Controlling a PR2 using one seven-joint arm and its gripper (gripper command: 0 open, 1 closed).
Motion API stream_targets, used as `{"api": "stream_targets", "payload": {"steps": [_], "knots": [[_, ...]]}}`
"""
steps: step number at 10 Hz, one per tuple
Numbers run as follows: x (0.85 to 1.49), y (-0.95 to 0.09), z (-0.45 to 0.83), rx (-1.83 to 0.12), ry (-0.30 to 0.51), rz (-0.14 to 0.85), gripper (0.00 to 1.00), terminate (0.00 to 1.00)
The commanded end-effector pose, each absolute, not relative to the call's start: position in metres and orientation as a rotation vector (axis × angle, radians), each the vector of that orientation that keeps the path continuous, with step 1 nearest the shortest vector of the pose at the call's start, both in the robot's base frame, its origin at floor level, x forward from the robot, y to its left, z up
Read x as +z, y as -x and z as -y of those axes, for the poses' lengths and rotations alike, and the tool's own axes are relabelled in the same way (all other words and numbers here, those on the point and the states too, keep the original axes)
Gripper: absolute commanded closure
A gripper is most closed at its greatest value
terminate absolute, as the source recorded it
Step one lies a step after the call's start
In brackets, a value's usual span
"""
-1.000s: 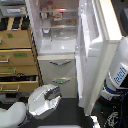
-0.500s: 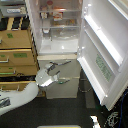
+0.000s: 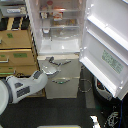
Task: Opening the fridge
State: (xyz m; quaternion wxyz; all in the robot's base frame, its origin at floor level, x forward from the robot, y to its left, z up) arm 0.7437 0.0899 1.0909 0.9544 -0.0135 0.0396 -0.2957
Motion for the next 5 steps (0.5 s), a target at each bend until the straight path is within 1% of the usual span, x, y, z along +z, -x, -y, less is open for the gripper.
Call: {"api": "stream_targets", "payload": {"steps": [1,4,5], "knots": [[1.197,-0.611,0.191,-0.933,0.188,0.07,0.0,0.0],[1.236,-0.554,0.203,-1.018,0.236,0.112,0.0,0.0],[1.253,-0.538,0.189,-1.024,0.252,0.131,0.0,0.0]]}}
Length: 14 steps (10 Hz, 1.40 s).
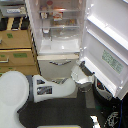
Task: Opening the fridge
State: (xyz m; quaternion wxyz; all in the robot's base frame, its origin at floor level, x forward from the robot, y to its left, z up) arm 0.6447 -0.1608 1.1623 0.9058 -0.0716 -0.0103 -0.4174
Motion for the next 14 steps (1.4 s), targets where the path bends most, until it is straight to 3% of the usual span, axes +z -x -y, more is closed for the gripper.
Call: {"api": "stream_targets", "payload": {"steps": [1,5,7,14], "knots": [[1.258,-0.53,0.168,-1.026,0.239,0.153,0.0,0.0],[1.227,-0.517,-0.003,-0.903,0.184,0.148,0.0,0.0],[1.212,-0.518,-0.113,-0.743,0.171,0.156,0.0,0.0],[1.127,-0.476,-0.223,-0.517,0.211,0.184,0.0,0.0]]}}
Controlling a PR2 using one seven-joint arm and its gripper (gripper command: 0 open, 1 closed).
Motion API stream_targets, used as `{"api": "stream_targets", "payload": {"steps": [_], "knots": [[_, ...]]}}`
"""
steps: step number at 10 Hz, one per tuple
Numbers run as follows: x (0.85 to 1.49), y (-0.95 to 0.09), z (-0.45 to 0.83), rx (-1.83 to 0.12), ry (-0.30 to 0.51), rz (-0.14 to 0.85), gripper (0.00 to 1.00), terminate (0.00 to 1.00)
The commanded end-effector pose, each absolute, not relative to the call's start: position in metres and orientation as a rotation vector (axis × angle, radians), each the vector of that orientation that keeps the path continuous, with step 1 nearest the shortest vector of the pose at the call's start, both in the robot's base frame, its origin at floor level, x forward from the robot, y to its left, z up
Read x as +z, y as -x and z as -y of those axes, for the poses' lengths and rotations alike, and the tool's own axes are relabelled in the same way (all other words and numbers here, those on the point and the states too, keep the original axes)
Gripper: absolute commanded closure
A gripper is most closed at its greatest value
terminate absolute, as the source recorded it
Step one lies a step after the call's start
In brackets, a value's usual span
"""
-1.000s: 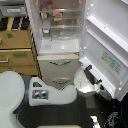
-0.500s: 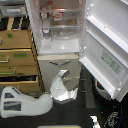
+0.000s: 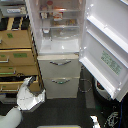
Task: Opening the fridge
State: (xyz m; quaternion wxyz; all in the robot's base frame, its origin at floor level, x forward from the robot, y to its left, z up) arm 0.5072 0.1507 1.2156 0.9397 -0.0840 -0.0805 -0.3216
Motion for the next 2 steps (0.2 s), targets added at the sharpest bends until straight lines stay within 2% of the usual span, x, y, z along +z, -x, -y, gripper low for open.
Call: {"api": "stream_targets", "payload": {"steps": [1,2], "knots": [[1.113,-0.474,-0.223,-0.505,0.213,0.178,0.0,0.0],[1.098,-0.473,-0.222,-0.49,0.173,0.184,0.0,1.0]]}}
